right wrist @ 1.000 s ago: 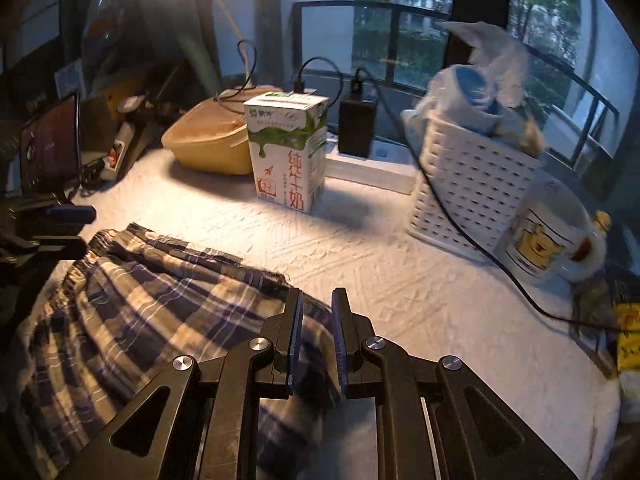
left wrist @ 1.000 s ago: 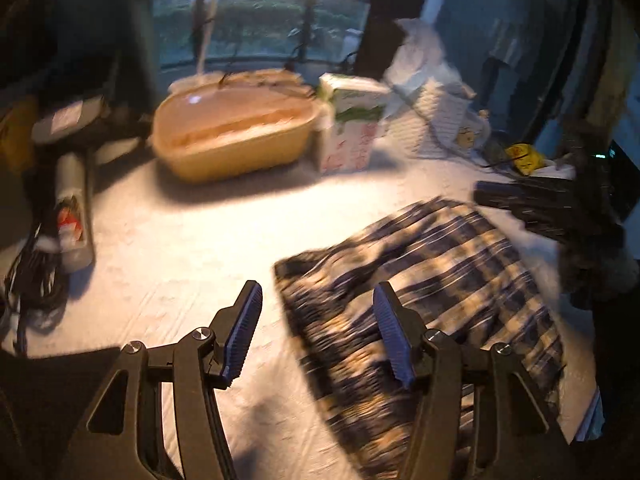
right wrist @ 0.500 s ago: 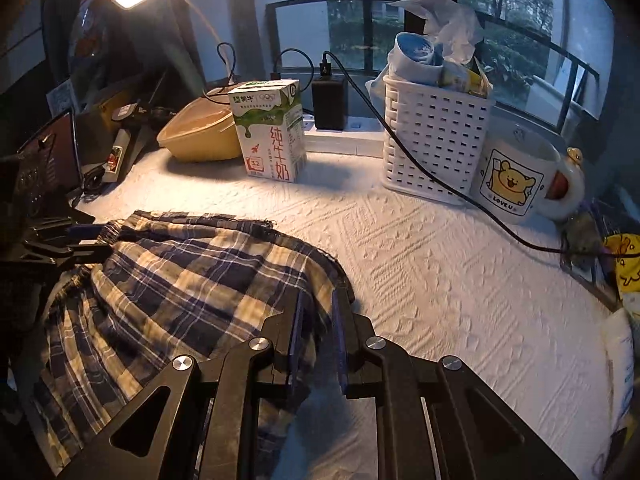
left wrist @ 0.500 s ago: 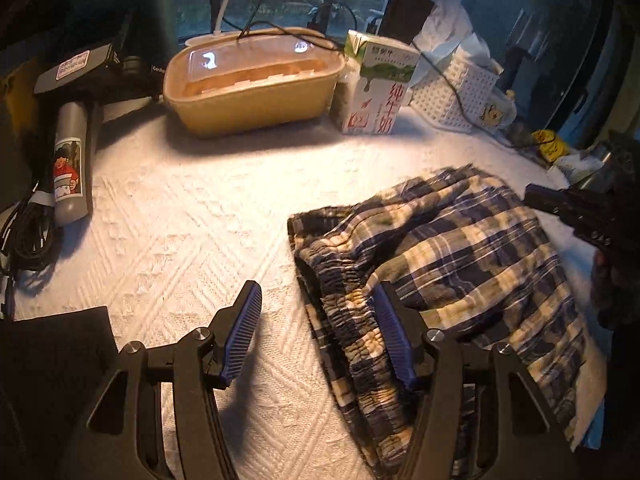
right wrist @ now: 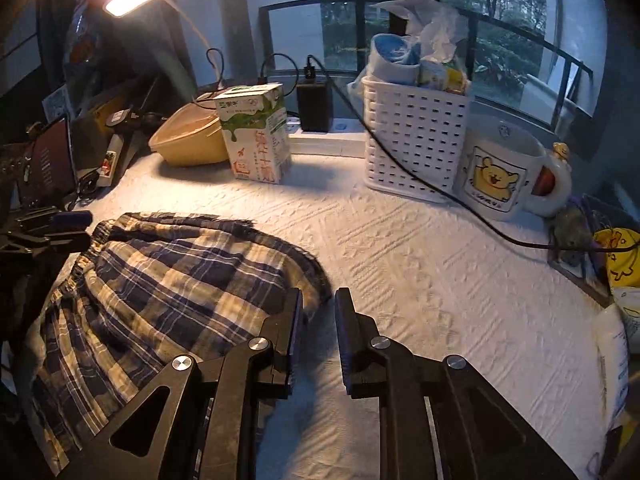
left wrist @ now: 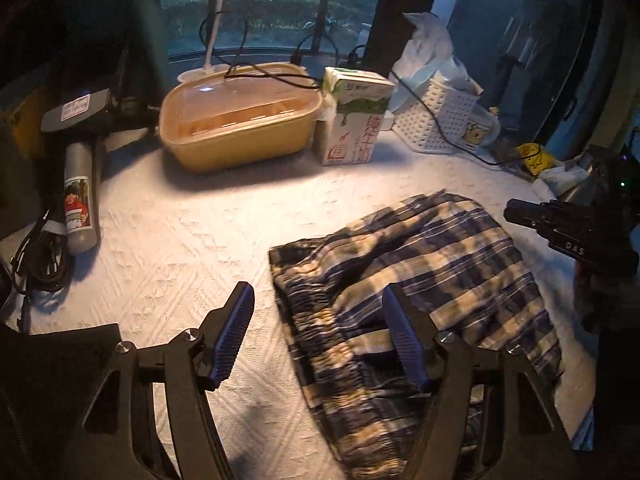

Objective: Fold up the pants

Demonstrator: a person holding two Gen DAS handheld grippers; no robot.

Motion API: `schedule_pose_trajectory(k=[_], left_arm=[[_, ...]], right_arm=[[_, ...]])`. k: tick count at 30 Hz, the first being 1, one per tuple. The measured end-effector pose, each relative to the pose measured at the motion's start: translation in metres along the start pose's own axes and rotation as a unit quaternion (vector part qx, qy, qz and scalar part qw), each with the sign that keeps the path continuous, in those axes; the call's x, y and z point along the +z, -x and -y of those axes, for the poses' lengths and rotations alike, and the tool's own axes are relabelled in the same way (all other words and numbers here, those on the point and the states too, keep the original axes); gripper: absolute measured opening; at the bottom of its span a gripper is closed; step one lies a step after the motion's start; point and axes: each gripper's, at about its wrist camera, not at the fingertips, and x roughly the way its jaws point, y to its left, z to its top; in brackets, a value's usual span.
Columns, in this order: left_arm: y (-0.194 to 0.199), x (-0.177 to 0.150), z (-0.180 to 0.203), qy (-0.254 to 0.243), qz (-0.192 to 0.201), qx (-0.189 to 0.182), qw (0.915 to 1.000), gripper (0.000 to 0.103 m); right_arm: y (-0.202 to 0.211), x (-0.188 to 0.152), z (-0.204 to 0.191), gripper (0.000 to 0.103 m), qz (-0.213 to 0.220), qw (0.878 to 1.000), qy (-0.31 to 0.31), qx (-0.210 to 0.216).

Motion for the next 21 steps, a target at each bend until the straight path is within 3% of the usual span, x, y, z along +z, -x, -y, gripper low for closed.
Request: schedule_pose_trajectory(k=[5, 11, 13, 15, 17, 21], left_arm=[[-0.021, -0.001, 0.001, -0.006, -0.023, 0.013, 0.9996, 0.067], [-0.043, 0.0, -0.003, -0.008, -0.046, 0.003, 0.9989, 0.067], [-0.049, 0.001, -0.004, -0.009, -0.051, -0.004, 0.9986, 0.067], [-0.052, 0.002, -0.005, -0.01, -0.052, -0.009, 0.9986, 0.068], [-0.055, 0.004, -0.004, -0.023, -0.047, -0.005, 0.9986, 0.074], [-0.06, 0.004, 0.003, -0.054, -0.034, 0.005, 0.9979, 0.076]], right_arm=[[0.005, 0.001, 0.008, 0.018, 0.005, 1.0, -0.009, -0.006], [0.002, 0.0, 0.018, 0.018, 0.0, 1.0, -0.018, -0.014], [-0.001, -0.001, 0.023, 0.029, -0.004, 1.0, -0.024, -0.016], [-0.005, -0.001, 0.028, 0.067, -0.004, 0.999, -0.033, -0.017], [-0.007, -0.001, 0.032, 0.068, -0.003, 0.999, -0.041, -0.012], [-0.014, 0.001, 0.035, 0.068, -0.007, 0.999, -0.047, -0.007]])
